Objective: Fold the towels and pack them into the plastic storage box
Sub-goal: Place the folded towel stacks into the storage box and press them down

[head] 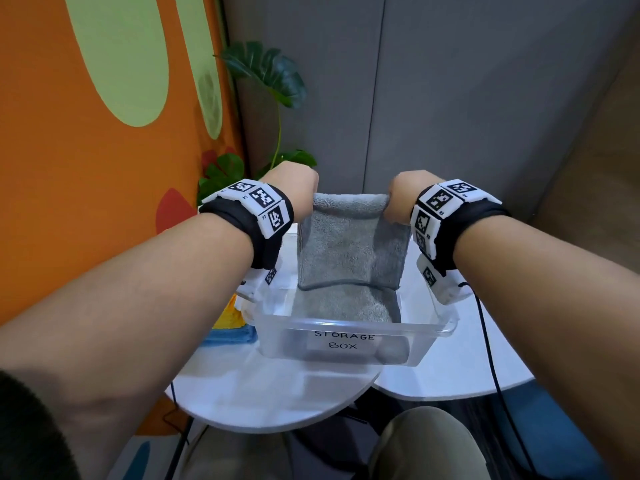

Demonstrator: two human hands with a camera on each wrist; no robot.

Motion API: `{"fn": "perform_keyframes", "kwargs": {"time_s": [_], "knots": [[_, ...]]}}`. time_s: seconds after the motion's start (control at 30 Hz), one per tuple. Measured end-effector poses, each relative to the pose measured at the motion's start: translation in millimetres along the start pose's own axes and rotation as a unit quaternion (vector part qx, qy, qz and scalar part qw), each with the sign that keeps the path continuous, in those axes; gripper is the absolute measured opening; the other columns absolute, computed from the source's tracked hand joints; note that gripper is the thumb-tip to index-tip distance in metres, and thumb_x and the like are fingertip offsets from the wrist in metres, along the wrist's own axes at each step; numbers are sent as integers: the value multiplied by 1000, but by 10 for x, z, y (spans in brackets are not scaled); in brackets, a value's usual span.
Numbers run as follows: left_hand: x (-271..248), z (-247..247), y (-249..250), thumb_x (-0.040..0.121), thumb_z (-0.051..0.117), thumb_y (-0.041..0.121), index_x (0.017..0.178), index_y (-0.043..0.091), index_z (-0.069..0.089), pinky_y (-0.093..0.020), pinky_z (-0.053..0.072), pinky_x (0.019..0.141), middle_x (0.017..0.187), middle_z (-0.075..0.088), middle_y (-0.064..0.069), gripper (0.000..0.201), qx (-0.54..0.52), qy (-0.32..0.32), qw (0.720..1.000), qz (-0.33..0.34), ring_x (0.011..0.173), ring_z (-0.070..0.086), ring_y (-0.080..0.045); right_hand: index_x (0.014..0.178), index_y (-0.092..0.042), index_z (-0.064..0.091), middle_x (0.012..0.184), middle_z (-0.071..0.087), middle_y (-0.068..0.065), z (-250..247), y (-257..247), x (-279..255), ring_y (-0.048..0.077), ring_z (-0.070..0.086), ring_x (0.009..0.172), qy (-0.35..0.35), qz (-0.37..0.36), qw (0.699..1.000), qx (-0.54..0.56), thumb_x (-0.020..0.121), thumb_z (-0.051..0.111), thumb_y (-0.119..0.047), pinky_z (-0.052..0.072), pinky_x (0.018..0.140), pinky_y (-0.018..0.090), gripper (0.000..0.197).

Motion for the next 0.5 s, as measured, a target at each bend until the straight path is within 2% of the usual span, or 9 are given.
{"fn": "perform_keyframes", "kwargs": {"time_s": [0.07,0.2,0.27,0.33,0.4,0.47,0.5], "knots": [[-23,67,26,86,56,7,98,8,68,-31,48,67,98,68,-9,17,23,-28,999,7,91,63,-27,65,-15,66,59,64,2,70,-35,32,23,61,53,-25,8,999,-30,57,76,-28,53,59,31,19],[-78,202,125,89,61,16,109,10,65,-27,45,66,110,66,-7,21,89,-112,989,27,97,62,-24,63,-18,68,59,66,-1,320,-103,81,25,66,56,-67,0,996,-66,43,83,-33,56,63,41,29],[-102,238,159,90,62,23,115,9,63,-25,41,59,108,63,-6,28,120,-148,981,41,90,57,-23,69,-20,68,68,65,-6,347,-129,26,24,66,67,-75,-11,995,-70,47,83,-38,54,69,37,32],[-119,249,169,89,65,24,110,8,63,-24,34,50,97,57,-5,27,116,-169,977,49,82,49,-22,72,-24,69,68,64,-10,389,-123,30,19,65,65,-93,-29,992,-81,48,82,-45,54,69,32,35],[-150,267,179,87,67,23,101,11,63,-23,32,49,92,53,-3,20,116,-187,973,62,80,47,-20,70,-29,72,59,66,-12,470,-122,58,14,64,53,-115,-46,988,-93,36,82,-48,55,62,34,41],[-183,310,192,87,68,23,100,14,61,-23,32,49,89,52,-1,17,122,-214,966,77,80,47,-19,71,-32,72,59,68,-13,560,-118,88,14,67,55,-127,-65,986,-89,33,81,-49,56,62,36,43],[-198,335,202,86,68,23,95,16,59,-22,32,49,84,52,0,15,119,-225,963,86,79,47,-19,72,-32,73,63,70,-13,484,-149,-90,15,68,60,-139,-78,983,-95,34,81,-49,57,64,35,42]]}}
Point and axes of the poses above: each hand's wrist, its own x-axis towards the middle knuckle, its own z-axis out of the palm, y = z × x, the point moved 5 cm from there along x, towards the middle knuckle
